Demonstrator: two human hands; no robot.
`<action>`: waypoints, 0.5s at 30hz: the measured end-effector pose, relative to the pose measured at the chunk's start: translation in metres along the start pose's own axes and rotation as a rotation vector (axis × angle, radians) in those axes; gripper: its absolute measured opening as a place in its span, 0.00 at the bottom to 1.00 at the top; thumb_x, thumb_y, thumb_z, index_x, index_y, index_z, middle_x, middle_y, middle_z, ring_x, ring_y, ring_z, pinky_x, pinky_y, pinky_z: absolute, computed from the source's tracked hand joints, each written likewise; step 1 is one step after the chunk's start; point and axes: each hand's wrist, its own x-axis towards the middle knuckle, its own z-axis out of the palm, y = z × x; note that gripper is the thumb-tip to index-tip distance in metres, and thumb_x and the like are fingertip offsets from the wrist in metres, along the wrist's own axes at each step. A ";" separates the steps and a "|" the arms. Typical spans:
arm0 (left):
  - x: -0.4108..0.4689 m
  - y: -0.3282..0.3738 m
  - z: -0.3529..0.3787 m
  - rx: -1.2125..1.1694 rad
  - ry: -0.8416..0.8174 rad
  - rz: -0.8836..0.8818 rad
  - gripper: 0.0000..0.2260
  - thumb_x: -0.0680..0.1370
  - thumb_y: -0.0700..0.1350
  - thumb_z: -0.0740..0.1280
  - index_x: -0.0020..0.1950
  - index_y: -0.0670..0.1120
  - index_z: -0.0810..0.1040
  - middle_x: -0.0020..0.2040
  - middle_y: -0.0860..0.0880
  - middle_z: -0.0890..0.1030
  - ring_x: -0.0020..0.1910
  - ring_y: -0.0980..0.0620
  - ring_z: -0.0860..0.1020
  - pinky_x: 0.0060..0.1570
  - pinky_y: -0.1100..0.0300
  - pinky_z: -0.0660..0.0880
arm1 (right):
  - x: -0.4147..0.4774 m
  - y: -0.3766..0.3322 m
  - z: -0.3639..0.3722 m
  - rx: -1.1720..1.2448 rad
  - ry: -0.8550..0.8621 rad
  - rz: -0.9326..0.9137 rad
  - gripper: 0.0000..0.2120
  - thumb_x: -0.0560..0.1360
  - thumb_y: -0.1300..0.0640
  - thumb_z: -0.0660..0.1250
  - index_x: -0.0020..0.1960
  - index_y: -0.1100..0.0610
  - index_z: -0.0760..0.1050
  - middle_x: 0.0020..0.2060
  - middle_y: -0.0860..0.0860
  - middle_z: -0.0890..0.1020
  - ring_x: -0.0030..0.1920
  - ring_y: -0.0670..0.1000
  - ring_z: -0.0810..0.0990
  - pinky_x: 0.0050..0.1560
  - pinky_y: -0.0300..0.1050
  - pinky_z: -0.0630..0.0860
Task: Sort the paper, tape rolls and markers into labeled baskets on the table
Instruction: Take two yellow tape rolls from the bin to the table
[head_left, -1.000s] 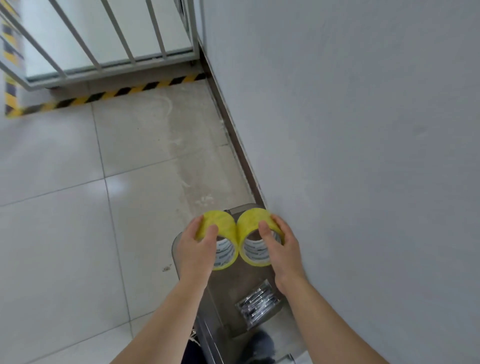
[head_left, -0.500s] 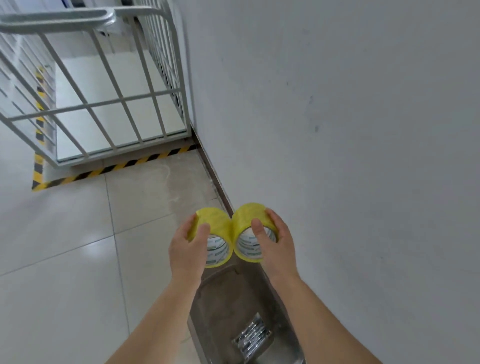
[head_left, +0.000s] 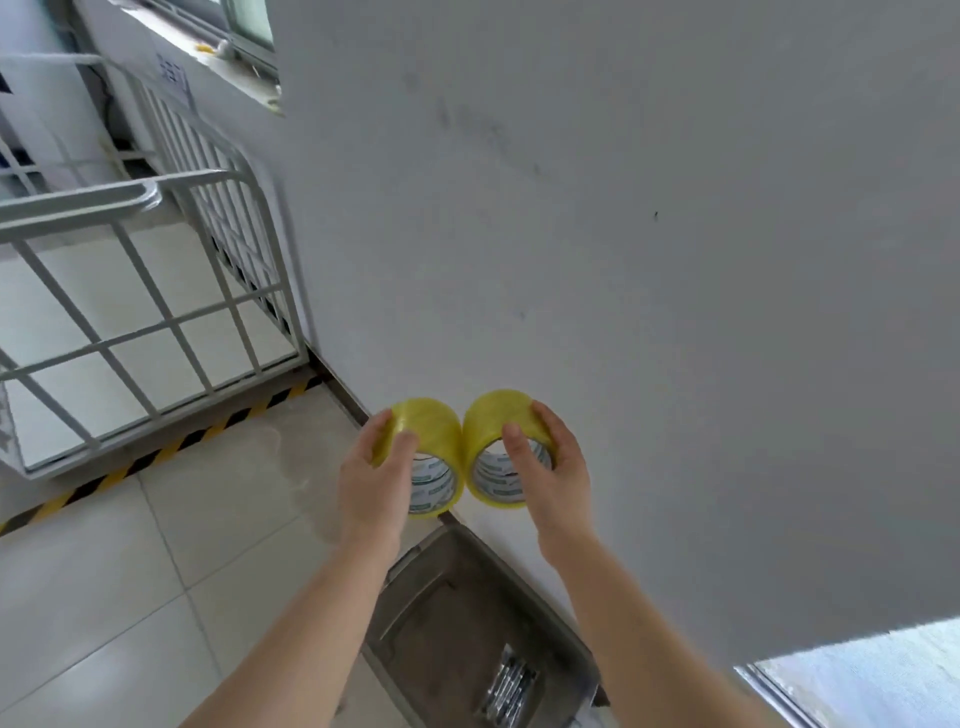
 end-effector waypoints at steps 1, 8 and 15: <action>-0.006 0.006 0.000 -0.006 -0.032 0.008 0.17 0.75 0.48 0.67 0.64 0.55 0.76 0.58 0.51 0.80 0.52 0.54 0.79 0.51 0.59 0.76 | -0.007 -0.007 -0.005 0.012 0.022 -0.012 0.28 0.67 0.38 0.73 0.65 0.40 0.72 0.63 0.43 0.75 0.63 0.48 0.76 0.65 0.55 0.75; -0.061 0.040 0.010 -0.025 -0.195 0.062 0.18 0.74 0.48 0.68 0.63 0.55 0.77 0.61 0.54 0.78 0.61 0.51 0.77 0.64 0.48 0.73 | -0.057 -0.049 -0.054 0.033 0.156 -0.072 0.27 0.68 0.39 0.73 0.65 0.40 0.72 0.64 0.45 0.75 0.63 0.48 0.76 0.66 0.55 0.74; -0.131 0.053 0.025 0.008 -0.353 0.149 0.23 0.68 0.54 0.67 0.64 0.55 0.77 0.62 0.53 0.79 0.61 0.51 0.77 0.64 0.47 0.73 | -0.119 -0.071 -0.113 0.050 0.312 -0.124 0.33 0.60 0.30 0.72 0.63 0.38 0.73 0.62 0.46 0.77 0.62 0.49 0.78 0.63 0.54 0.76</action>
